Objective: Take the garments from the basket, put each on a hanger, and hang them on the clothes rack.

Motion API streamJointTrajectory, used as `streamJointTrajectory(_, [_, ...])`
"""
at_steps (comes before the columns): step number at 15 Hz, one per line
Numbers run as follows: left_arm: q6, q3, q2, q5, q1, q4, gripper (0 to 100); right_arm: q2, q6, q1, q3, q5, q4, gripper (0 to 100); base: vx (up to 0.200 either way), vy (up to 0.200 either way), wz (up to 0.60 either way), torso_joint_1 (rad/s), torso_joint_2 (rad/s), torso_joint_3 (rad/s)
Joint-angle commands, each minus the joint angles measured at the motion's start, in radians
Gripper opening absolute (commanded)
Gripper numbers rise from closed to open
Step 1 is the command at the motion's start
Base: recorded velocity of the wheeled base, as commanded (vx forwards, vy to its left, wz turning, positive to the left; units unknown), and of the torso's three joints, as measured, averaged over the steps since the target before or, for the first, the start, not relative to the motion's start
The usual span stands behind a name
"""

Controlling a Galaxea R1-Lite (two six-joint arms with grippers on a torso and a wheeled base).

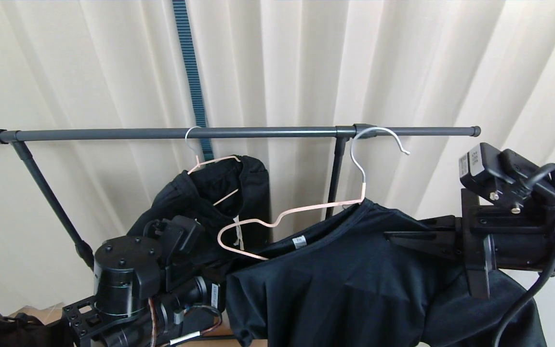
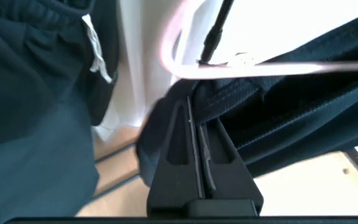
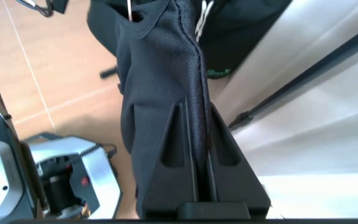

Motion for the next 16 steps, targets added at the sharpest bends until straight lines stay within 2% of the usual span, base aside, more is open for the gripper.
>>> streamJointTrajectory(1, [0.011, 0.001, -0.005, 0.001, 0.014, 0.000, 0, -0.062, 0.009, -0.055, 0.144, 0.045, -0.110, 0, 0.000, 0.000, 0.00, 0.000, 0.00, 0.000])
streamJointTrajectory(2, [0.020, 0.003, -0.005, 0.001, 0.018, 0.000, 0, -0.073, 0.019, -0.069, 0.172, 0.071, -0.134, 0, 0.000, 0.000, 0.00, 0.000, 0.00, 0.000])
streamJointTrajectory(3, [0.045, 0.003, -0.003, 0.001, 0.035, -0.001, 0, -0.082, 0.031, -0.101, 0.201, 0.140, -0.159, 0, 0.000, 0.000, 0.00, 0.000, 0.00, 0.000])
streamJointTrajectory(7, [0.068, -0.037, -0.025, -0.002, 0.075, 0.000, 0, -0.106, 0.026, -0.117, 0.207, 0.150, -0.157, 0, 0.000, 0.000, 0.00, 0.000, 0.00, 0.000])
streamJointTrajectory(12, [0.080, -0.080, -0.075, -0.023, 0.080, 0.006, 0, -0.099, -0.012, -0.108, 0.232, 0.134, -0.157, 0, 0.000, 0.000, 0.00, 0.000, 0.00, 0.000])
streamJointTrajectory(15, [0.096, -0.083, -0.098, -0.029, 0.054, 0.012, 0, -0.045, -0.009, -0.072, 0.227, 0.041, -0.168, 0, 0.000, 0.000, 0.00, 0.000, 0.00, 0.000])
streamJointTrajectory(16, [0.097, -0.082, -0.106, -0.029, 0.041, 0.015, 0, -0.036, -0.007, -0.068, 0.226, 0.036, -0.169, 0, 0.000, 0.000, 0.00, 0.000, 0.00, 0.000])
